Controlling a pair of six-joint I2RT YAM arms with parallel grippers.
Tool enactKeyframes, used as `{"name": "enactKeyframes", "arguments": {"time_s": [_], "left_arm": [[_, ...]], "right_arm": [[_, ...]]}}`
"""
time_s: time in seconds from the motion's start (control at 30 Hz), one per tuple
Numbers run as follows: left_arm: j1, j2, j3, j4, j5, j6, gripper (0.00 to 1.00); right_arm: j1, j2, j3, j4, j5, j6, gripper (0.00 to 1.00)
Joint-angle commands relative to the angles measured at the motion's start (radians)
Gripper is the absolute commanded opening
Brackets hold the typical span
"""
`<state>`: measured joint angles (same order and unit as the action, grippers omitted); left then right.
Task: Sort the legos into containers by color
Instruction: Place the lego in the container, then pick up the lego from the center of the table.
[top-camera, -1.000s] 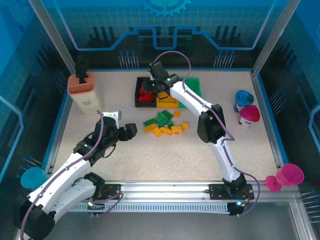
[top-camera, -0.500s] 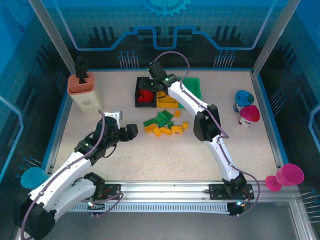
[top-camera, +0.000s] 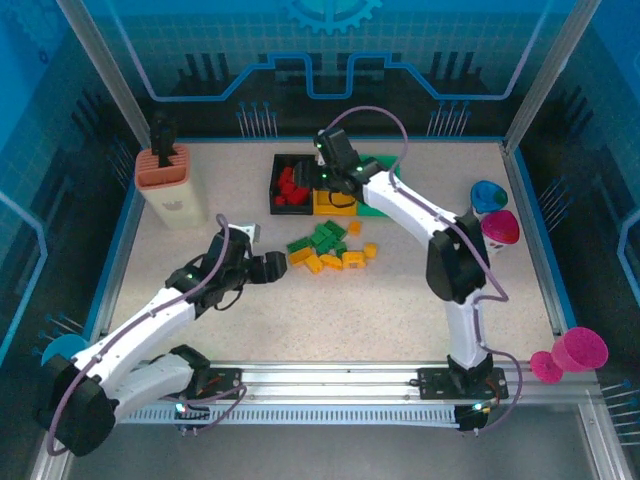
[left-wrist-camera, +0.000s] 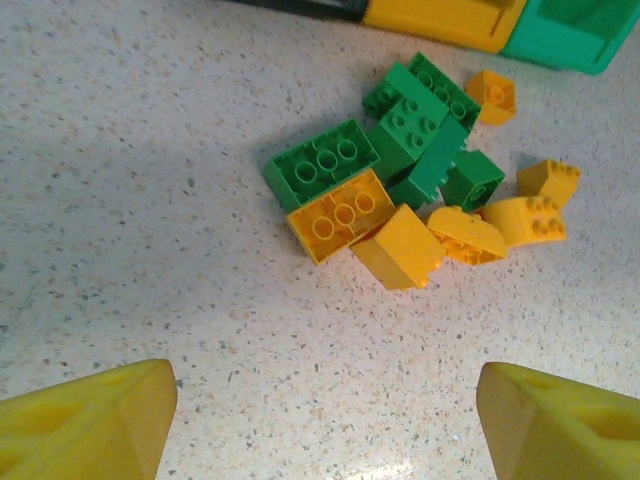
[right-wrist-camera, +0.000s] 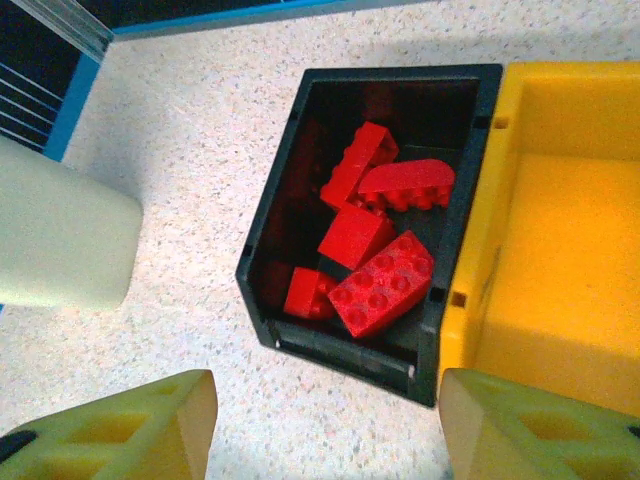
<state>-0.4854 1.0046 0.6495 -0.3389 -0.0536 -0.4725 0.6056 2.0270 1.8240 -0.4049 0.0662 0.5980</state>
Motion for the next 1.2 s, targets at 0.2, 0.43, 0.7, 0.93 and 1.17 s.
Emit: {"name": "enactKeyframes", "arguments": {"time_s": [0.2, 0.43, 0.7, 0.93, 1.17], "left_arm": [[-0.113, 0.239, 0.161, -0.072, 0.014, 0.016, 0.79], [-0.185, 0.436, 0.264, -0.087, 0.004, -0.064, 0.77], [-0.228, 0.625, 0.372, -0.083, 0.000, -0.144, 0.74], [-0.228, 0.727, 0.441, -0.117, -0.035, -0.184, 0.73], [-0.228, 0.797, 0.492, -0.147, -0.072, -0.187, 0.73]], "right_arm": [[-0.038, -0.237, -0.300, 0.124, -0.004, -0.019, 0.62], [-0.072, -0.360, -0.477, 0.168, 0.002, -0.006, 0.62], [-0.114, -0.470, -0.638, 0.204, 0.008, 0.009, 0.62], [-0.157, -0.549, -0.743, 0.235, 0.002, 0.031, 0.62], [-0.179, -0.591, -0.801, 0.248, -0.008, 0.040, 0.62]]}}
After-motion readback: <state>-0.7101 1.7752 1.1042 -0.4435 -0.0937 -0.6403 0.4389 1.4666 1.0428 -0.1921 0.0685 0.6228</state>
